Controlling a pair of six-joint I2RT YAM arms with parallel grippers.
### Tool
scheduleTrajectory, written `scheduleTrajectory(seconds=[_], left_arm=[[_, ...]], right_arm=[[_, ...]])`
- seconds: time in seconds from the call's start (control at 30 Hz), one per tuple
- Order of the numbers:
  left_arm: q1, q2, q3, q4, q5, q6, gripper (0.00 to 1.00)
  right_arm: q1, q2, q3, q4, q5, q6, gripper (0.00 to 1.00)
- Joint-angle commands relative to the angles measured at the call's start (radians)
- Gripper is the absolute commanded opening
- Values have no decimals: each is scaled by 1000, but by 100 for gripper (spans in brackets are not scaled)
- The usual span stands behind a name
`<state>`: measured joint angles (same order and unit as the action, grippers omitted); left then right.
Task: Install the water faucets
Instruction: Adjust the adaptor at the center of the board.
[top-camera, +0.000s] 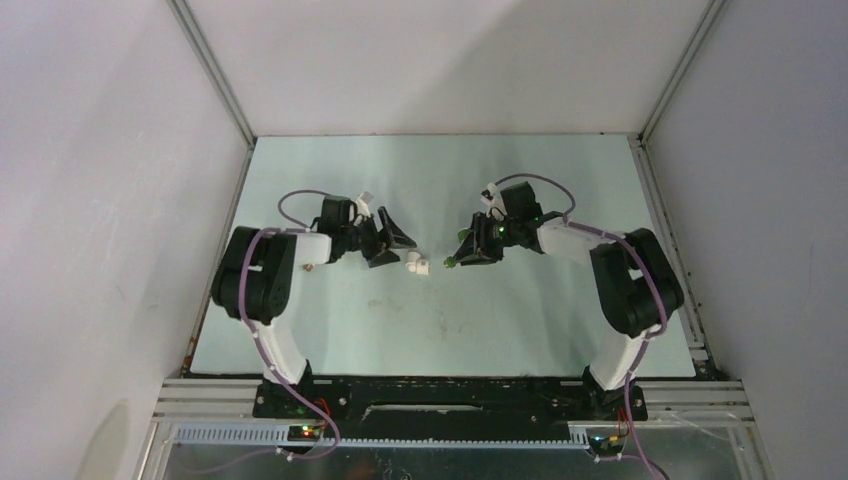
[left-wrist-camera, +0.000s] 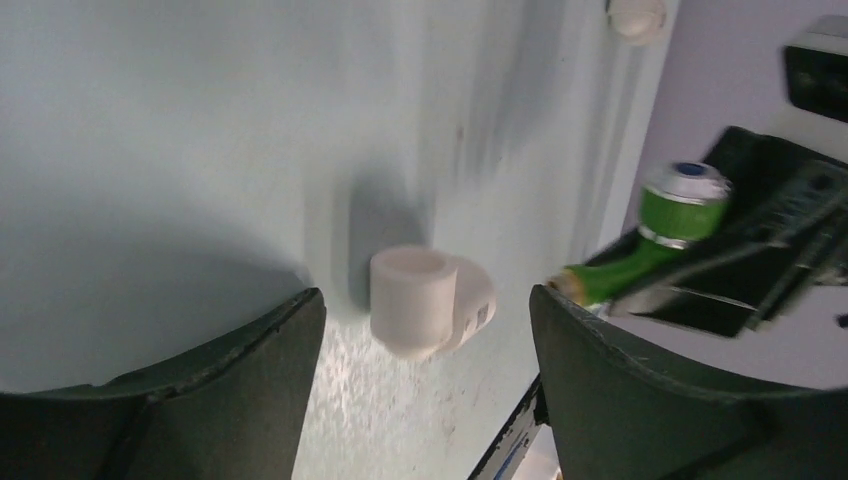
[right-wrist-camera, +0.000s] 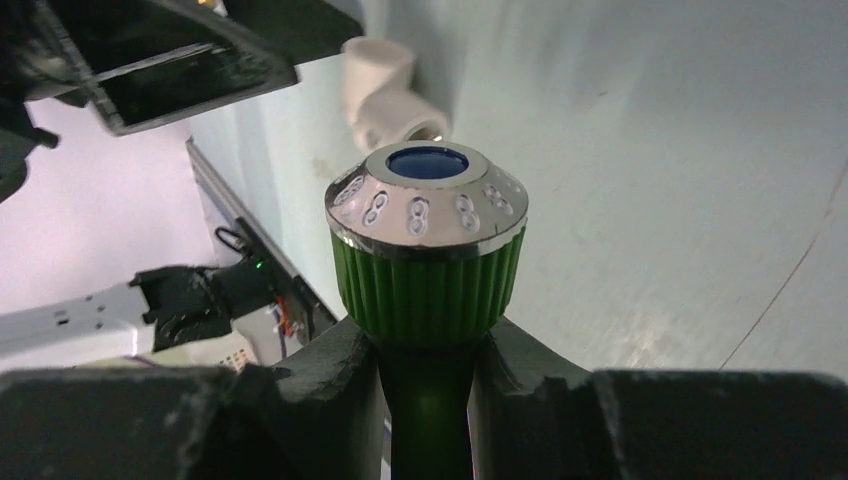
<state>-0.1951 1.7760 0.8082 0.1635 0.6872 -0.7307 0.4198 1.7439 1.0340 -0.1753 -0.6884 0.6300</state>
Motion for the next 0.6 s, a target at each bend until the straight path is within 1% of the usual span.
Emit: scheduleTrajectory(seconds=[0.0, 0.1, 0.2, 0.37, 0.47, 0.57], left_arm=[[-3, 120, 68, 94, 132, 28, 81], [-9, 146, 62, 99, 135, 21, 78], [-24, 143, 26, 102, 132, 20, 75], [-30, 82, -72, 110, 61, 0, 72], [-35, 59, -115, 175, 34, -46, 73], [-52, 82, -112, 234, 49, -83, 72]], right_arm=[[4, 83, 32, 180, 35, 72, 0], [17, 134, 32, 226, 37, 101, 0], [25, 178, 32, 249, 11, 129, 0], [53, 211, 32, 270, -17, 157, 0], [63, 220, 32, 279, -19, 169, 0], [71, 231, 31, 294, -17, 176, 0]])
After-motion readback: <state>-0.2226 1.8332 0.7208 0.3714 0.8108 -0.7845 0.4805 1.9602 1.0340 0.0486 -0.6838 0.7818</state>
